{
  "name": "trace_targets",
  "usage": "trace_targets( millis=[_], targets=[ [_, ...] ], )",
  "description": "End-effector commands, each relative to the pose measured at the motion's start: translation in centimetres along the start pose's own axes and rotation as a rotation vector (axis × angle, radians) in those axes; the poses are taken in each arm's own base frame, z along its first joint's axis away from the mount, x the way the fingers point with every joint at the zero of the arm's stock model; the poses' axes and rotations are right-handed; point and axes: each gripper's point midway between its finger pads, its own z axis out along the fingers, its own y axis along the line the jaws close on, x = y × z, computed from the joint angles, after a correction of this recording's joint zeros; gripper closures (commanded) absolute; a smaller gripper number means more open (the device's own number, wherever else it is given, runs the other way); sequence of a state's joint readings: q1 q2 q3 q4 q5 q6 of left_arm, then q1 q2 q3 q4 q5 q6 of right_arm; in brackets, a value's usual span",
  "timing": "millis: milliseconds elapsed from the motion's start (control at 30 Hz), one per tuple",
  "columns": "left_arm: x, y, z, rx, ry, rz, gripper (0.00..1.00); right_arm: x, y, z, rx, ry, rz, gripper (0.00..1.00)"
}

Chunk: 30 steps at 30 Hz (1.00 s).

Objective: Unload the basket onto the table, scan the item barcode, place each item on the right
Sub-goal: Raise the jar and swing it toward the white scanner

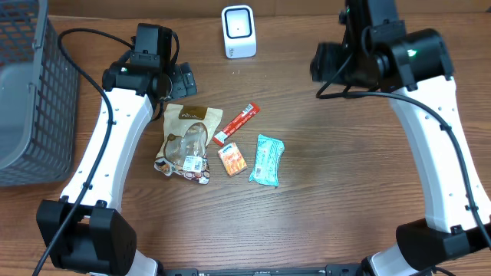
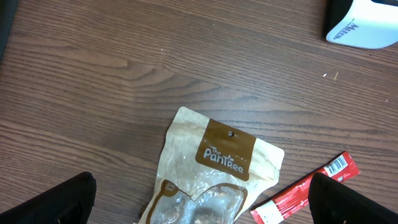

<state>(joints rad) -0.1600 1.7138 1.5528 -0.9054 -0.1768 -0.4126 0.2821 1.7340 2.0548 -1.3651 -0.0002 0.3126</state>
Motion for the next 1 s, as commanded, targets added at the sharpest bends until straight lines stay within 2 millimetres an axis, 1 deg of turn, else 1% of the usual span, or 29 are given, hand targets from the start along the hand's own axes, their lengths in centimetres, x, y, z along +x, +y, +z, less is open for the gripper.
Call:
trace_targets(
  millis=[0,233,333,367,433,500,533,600,633,733,867,967],
  targets=[
    [-0.5,-0.1,-0.4,0.001,-0.016,-0.008,0.0,-1.9,1.6,1.2,-0.064,-0.038,-0.057,0.8],
    [-0.5,-0.1,-0.4,0.001,-0.016,-0.007,0.0,-5.8,3.9,7.0,-0.114,-0.131,-0.077,0.8],
    [-0.5,-0.1,-0.4,0.001,-0.016,-0.008,0.0,-7.8,5.2,10.0,-0.144,-0.192,-0.088,0.8],
    [-0.5,-0.1,-0.4,0.001,-0.016,-0.008,0.0,-8.2,5.6,11.0,-0.15,-0.204,-0.091,0.8],
    [-0.5,-0.1,-0.4,0.001,-0.016,-0.008,0.0,-8.1,5.7,12.7,-0.149,-0.195,-0.091,0.8],
    [-0.5,-0.1,-0.4,0.001,-0.016,-0.008,0.0,-7.7,5.5,14.0,-0.14,-0.172,-0.082,0.82],
    [-0.5,-0.1,-0.4,0.001,-0.016,-0.008,0.0,-7.0,5.3,14.4,-0.136,-0.141,-0.081,0.85],
    [-0.5,-0.1,-0.4,0.001,-0.016,-0.008,0.0,-5.9,5.1,14.3,-0.148,-0.089,-0.077,0.87],
    [-0.5,-0.1,-0.4,0.001,-0.016,-0.008,0.0,-5.4,5.0,14.0,-0.159,-0.061,-0.072,0.87],
    [-0.5,-0.1,-0.4,0.001,-0.016,-0.008,0.0,-2.9,4.4,12.8,-0.217,0.069,0.002,0.93],
    [-0.5,-0.1,-0.4,0.001,-0.016,-0.008,0.0,1.3,4.3,10.8,-0.368,0.315,0.113,0.92],
    [-0.5,-0.1,-0.4,0.001,-0.016,-0.008,0.0,3.6,3.4,9.6,-0.383,0.448,0.188,0.93]
  ],
)
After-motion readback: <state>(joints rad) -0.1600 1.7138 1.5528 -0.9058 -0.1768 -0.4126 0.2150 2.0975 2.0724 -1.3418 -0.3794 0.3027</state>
